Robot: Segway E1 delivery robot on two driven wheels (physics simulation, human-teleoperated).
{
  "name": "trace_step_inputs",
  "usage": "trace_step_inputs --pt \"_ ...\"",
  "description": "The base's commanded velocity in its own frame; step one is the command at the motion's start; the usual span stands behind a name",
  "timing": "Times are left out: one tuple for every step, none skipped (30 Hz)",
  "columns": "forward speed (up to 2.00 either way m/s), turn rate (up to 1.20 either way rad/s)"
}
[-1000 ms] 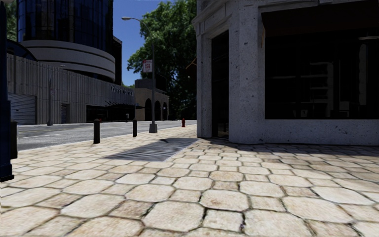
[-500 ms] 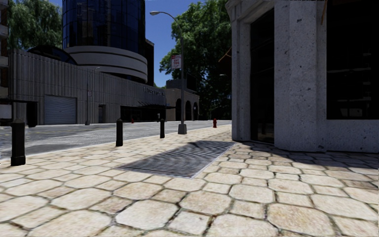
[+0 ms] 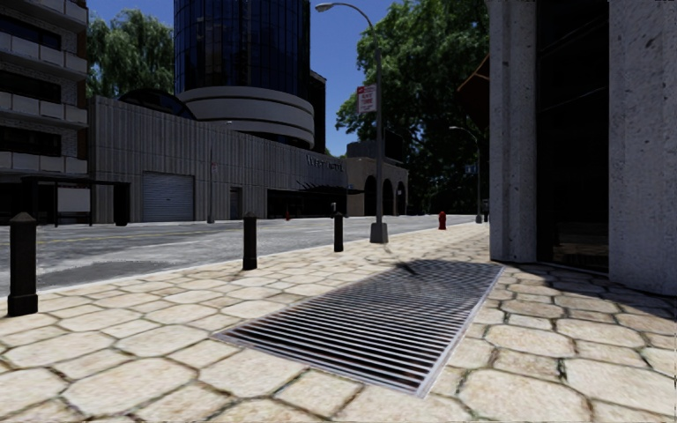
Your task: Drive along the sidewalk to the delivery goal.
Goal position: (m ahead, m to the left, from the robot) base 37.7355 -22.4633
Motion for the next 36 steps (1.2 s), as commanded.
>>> trace_step_inputs --pt "2.0 0.0" --pt "2.0 0.0" --pt "2.0 0.0" --pt "2.0 0.0" --pt "2.0 0.0" --pt "2.0 0.0" --pt "2.0 0.0" --pt "2.0 0.0" --pt "2.0 0.0" --pt "2.0 0.0" --pt "2.0 0.0" --pt "2.0 0.0" --pt "2.0 0.0" --pt "2.0 0.0" --pt "2.0 0.0" --pt "2.0 0.0" --pt "2.0 0.0" --pt "2.0 0.0" --pt "2.0 0.0" --pt "2.0 0.0" --pt "2.0 0.0" --pt "2.0 0.0" --pt "2.0 0.0" --pt "2.0 0.0" --pt "2.0 0.0" --pt "2.0 0.0" --pt "2.0 0.0" --pt "2.0 0.0" --pt "2.0 0.0" --pt "2.0 0.0" --pt "2.0 0.0" --pt "2.0 0.0" --pt "2.0 0.0" --pt "2.0 0.0" --pt "2.0 0.0" --pt "2.0 0.0"
